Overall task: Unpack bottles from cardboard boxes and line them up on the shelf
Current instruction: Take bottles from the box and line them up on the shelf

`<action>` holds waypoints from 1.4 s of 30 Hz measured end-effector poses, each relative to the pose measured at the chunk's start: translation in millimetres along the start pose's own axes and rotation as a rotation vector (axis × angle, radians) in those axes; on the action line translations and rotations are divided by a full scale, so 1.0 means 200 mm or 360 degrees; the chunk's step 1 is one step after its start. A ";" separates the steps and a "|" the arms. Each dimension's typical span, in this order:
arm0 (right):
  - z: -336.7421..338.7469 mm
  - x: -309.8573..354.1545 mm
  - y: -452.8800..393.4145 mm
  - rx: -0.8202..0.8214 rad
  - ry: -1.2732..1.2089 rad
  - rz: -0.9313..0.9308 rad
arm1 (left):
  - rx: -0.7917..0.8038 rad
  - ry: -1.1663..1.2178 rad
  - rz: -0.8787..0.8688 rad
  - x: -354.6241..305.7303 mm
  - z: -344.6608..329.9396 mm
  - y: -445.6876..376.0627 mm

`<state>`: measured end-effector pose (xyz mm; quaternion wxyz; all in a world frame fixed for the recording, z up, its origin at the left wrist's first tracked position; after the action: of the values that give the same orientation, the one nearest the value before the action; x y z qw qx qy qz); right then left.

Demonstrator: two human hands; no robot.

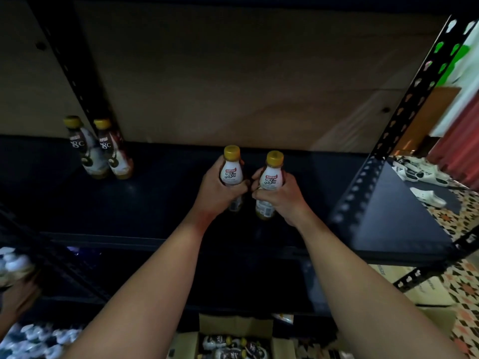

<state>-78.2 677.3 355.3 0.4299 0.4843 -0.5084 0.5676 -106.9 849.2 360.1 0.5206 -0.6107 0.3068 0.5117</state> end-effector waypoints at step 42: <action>0.08 -0.15 0.12 -0.0185 0.0421 0.0113 | -0.0330 -0.0397 -0.0193 0.11 0.11 0.19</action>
<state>-95.9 659.6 322.7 0.5001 0.3614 -0.4962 0.6108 -141.6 864.1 328.3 0.5188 -0.6104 0.1480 0.5800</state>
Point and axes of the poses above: each hand's wrist, its own y-axis away from the middle knuckle, its own z-axis out of the back of the hand, x = y × z, the point moved 2 cm from there along -y, towards the middle knuckle, and after that the axes turned 11 degrees about -x, right-handed, at the moved point
